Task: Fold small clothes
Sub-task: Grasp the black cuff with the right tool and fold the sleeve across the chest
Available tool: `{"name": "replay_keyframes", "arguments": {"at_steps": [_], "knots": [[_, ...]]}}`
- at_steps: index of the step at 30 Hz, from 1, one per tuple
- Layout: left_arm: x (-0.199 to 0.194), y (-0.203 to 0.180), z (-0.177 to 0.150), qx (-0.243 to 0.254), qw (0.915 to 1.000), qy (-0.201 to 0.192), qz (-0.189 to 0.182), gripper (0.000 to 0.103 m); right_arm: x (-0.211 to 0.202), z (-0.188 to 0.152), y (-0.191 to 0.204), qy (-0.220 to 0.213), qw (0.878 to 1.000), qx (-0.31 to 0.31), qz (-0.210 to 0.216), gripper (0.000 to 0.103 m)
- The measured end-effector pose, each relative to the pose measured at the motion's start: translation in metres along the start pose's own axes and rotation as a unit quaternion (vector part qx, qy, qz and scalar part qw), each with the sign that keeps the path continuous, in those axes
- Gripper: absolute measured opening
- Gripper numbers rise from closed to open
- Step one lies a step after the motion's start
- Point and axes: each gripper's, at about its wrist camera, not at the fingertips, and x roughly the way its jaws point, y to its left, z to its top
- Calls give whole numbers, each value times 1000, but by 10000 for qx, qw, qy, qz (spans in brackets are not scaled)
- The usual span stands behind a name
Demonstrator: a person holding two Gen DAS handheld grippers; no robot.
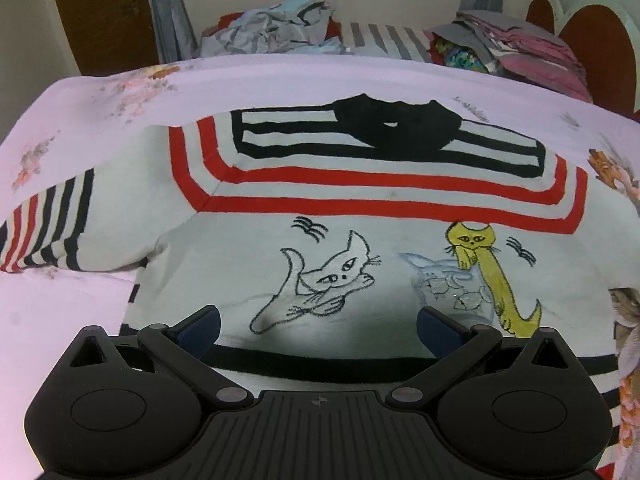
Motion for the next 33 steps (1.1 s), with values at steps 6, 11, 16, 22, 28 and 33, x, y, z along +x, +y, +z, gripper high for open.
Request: {"name": "replay_keyframes", "arguments": {"at_steps": [6, 11, 16, 22, 28, 33], "knots": [[-8, 10, 8, 30, 9992, -396, -83, 103, -36, 5, 77, -409, 9918, -844, 873, 8], [-9, 29, 18, -107, 9965, -701, -450, 103, -57, -22, 164, -230, 9725, -1442, 1815, 8], [-1, 51, 24, -69, 9964, -651, -546, 103, -58, -70, 242, 232, 9522, -1902, 2378, 8], [20, 79, 26, -435, 9936, -273, -1005, 103, -46, -130, 303, 883, 9331, -2292, 2628, 11], [37, 72, 25, -409, 9869, -154, -1556, 103, -47, -152, 311, 1255, 9267, -2350, 2650, 36], [53, 44, 26, -376, 9749, 170, -2186, 103, -90, -146, 274, 836, 9287, -2564, 2544, 46]]}}
